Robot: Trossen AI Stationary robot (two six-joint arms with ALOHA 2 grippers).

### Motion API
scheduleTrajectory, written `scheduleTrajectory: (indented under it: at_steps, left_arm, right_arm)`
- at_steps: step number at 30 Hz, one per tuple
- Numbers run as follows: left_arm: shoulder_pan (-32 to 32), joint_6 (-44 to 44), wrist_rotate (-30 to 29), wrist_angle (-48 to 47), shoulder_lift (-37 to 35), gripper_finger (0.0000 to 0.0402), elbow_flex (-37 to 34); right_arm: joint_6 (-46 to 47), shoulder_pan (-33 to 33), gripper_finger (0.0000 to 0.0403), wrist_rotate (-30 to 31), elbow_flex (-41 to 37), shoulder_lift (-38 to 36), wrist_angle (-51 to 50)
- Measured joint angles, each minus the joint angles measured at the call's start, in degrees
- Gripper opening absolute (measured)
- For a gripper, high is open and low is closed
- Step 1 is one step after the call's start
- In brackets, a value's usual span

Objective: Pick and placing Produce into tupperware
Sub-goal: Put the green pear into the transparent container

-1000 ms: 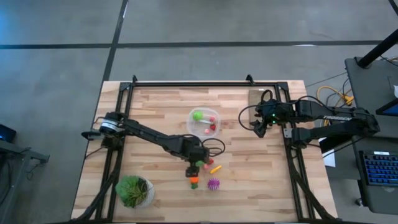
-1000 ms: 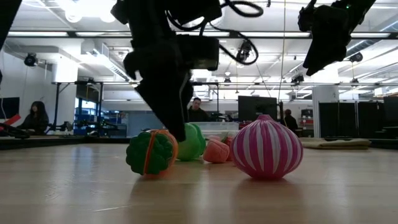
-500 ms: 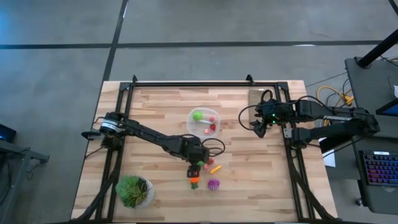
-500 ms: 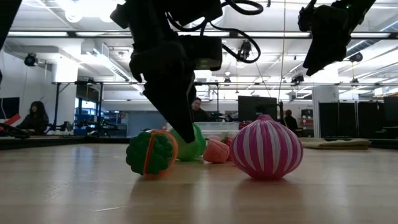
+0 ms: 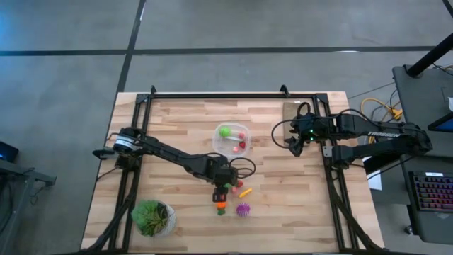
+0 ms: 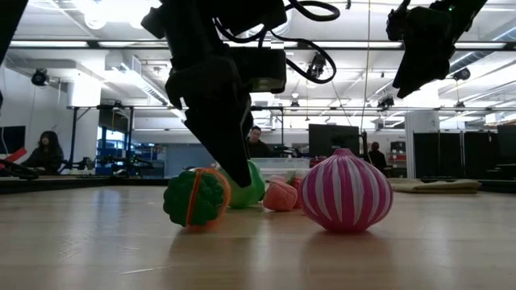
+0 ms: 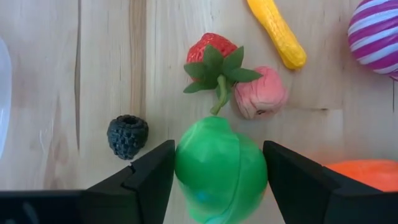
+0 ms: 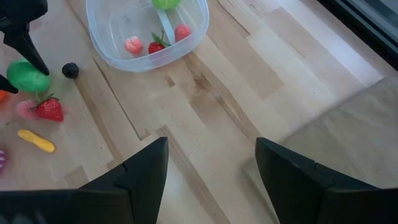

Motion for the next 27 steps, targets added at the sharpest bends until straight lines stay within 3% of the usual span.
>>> scheduleTrajectory:
  at_steps: [6, 16, 27]
  left_arm:
    - [0.0, 0.04, 0.02, -4.06, -1.19, 0.0218, 1.79]
    - [1.24, -1.48, -1.06, -9.44, -12.31, 0.0217, 1.88]
    - [12.02, -3.35, -6.51, -11.79, -22.58, 0.0217, 2.01]
  right_arm:
    - [-0.03, 0.0, 0.0233, 0.02, 0.0, 0.0, 0.0]
    - [-0.12, 0.0, 0.0233, -0.02, 0.0, 0.0, -0.4]
    - [0.62, 0.0, 0.0233, -0.2, 0.0, 0.0, -0.59]
